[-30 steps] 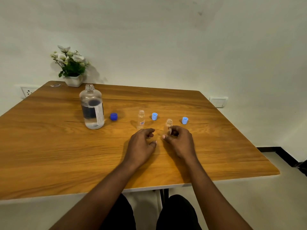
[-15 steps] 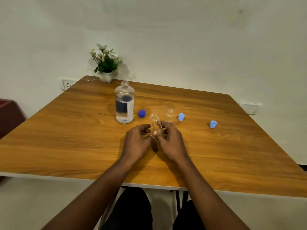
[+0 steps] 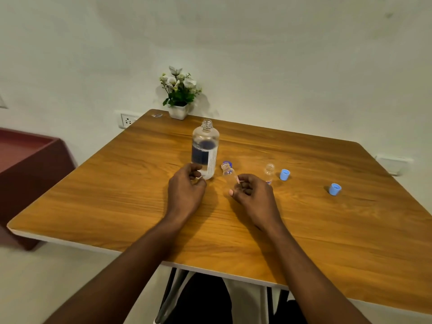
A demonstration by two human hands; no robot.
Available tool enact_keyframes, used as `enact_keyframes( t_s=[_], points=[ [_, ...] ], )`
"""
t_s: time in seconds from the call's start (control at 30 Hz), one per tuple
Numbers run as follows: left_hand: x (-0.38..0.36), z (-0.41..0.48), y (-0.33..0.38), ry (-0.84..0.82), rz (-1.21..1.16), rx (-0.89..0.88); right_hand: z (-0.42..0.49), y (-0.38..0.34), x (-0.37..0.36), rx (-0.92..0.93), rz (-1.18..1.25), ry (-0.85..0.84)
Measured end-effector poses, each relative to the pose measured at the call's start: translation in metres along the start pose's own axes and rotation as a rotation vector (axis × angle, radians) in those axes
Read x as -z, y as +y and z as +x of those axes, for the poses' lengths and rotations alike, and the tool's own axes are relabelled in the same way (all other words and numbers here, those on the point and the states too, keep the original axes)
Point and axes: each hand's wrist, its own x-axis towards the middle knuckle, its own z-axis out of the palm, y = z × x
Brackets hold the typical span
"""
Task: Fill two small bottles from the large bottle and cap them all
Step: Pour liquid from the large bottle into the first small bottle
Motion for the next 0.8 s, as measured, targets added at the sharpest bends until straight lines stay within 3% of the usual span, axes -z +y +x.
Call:
enact_keyframes(
  t_s=[0.43,0.8],
  points=[
    [-0.008,0.021,-0.008,0.067,-0.001,-0.012,0.005,-0.006,-0.004,-0.018,-0.011,-0.041],
    [-0.012,0.042,-0.009,-0.080,-0.051,-0.077,0.001,-0.009,-0.010,-0.004,0.055,-0.023]
  ],
)
